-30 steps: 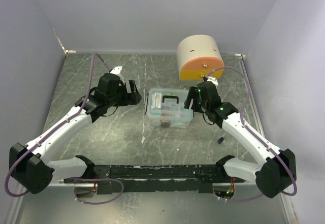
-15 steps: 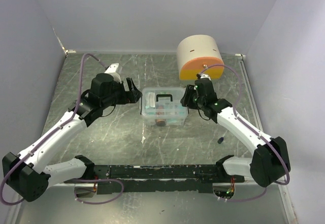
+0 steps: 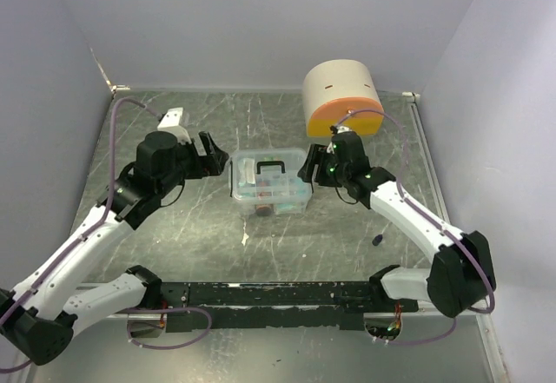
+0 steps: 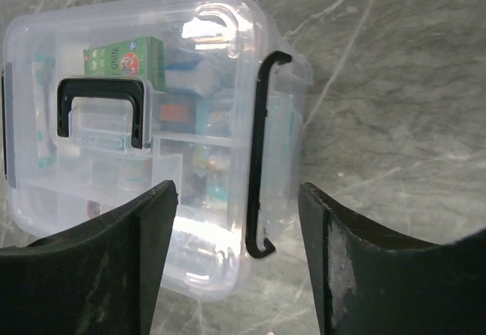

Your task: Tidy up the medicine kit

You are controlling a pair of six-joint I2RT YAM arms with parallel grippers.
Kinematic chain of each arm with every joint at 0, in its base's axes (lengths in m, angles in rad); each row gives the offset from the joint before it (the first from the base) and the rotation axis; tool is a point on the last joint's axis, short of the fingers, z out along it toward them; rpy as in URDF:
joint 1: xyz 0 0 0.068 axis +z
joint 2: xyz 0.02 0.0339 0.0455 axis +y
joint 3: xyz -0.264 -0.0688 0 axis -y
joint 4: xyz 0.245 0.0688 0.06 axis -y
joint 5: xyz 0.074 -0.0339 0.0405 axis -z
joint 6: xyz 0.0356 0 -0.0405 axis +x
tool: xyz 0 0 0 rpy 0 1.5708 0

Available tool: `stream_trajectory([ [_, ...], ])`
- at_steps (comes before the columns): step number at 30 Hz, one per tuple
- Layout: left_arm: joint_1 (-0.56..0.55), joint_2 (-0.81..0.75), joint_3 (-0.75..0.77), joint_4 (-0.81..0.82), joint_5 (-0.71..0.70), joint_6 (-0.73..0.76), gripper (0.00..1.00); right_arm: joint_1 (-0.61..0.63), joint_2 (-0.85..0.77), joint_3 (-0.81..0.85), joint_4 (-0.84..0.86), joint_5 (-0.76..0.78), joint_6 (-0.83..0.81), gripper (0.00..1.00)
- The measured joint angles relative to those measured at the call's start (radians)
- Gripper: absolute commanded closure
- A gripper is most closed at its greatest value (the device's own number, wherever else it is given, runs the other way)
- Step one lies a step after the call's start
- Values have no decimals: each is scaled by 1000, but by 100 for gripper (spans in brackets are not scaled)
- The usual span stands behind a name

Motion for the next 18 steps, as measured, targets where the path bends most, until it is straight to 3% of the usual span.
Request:
stream_trajectory([
  [2,0,-33,3,-14,-31,11,6,0,-32,3,-34,36,12,21],
  [4,-1,-77,10,-30,-66,28,7,-1,-92,6,-72,96,22,1],
  [18,-1,-370,155,-154,-248,227,7,-1,-586,78,-351,579,-39,0],
])
